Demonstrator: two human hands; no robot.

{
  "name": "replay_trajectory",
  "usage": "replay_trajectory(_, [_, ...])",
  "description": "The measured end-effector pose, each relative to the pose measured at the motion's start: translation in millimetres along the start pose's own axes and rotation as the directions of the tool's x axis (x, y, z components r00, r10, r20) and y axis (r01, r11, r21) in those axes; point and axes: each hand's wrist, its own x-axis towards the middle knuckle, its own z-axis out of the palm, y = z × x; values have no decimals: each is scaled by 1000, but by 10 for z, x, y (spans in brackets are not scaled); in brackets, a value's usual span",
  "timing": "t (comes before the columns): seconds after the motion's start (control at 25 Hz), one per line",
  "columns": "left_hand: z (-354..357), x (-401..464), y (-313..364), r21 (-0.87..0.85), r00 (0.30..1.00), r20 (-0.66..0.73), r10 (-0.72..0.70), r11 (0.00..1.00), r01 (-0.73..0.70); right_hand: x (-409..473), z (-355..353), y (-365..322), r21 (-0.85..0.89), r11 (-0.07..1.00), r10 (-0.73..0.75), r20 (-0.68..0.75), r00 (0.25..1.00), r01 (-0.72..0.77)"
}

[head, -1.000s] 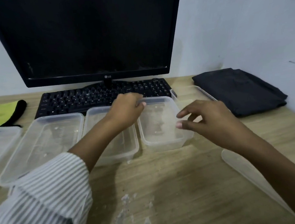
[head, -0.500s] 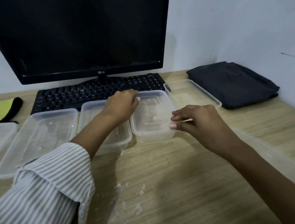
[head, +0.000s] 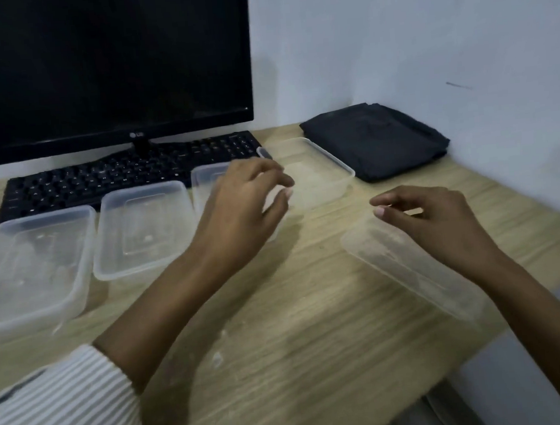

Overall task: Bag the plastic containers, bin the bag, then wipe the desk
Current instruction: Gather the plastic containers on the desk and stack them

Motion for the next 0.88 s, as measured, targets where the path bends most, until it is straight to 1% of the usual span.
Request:
replay_trajectory(0.08, [179, -50, 260, -40, 997, 82, 12, 999, -9, -101, -147, 110, -101, 994, 38, -21, 999, -40])
replay_trajectory(0.16, [350, -80, 457, -59, 980, 194, -35, 997, 47, -187, -252, 181, -194, 978, 79, -21, 997, -81])
replay_trajectory(0.28, [553, -105, 647, -45, 934, 345, -90, 993, 113, -333, -387, 244, -306, 941, 174, 83, 981, -141])
replay_trajectory(0.36, [647, -120, 692, -48, 908, 402, -113, 988, 145, -421, -424, 281, -351, 926, 217, 183, 959, -142])
replay_trajectory(0.48, [734, -153, 651, -50, 907, 401, -126, 986, 159, -501, -390, 324, -440, 893, 243, 304, 921, -91])
replay_trajectory(0.6, [775, -156, 634, -78, 917, 361, -168, 975, 210, -520, -338, 348, -531, 847, 249, 337, 908, -35])
replay_trajectory(0.68, [780, -142, 646, -87, 916, 348, -198, 966, 242, -520, -305, 372, -563, 826, 207, 310, 928, 4])
replay_trajectory(0.8, [758, -120, 677, -190, 919, 331, -213, 939, 286, -523, -309, 377, -556, 831, 140, 238, 961, 17])
replay_trajectory(0.84, [741, -95, 697, -242, 927, 308, -216, 924, 296, -523, -321, 350, -539, 842, 107, 190, 976, 12])
replay_trajectory(0.88, [722, -60, 723, -307, 932, 284, -225, 900, 311, -514, -329, 315, -519, 855, 54, 112, 992, 12])
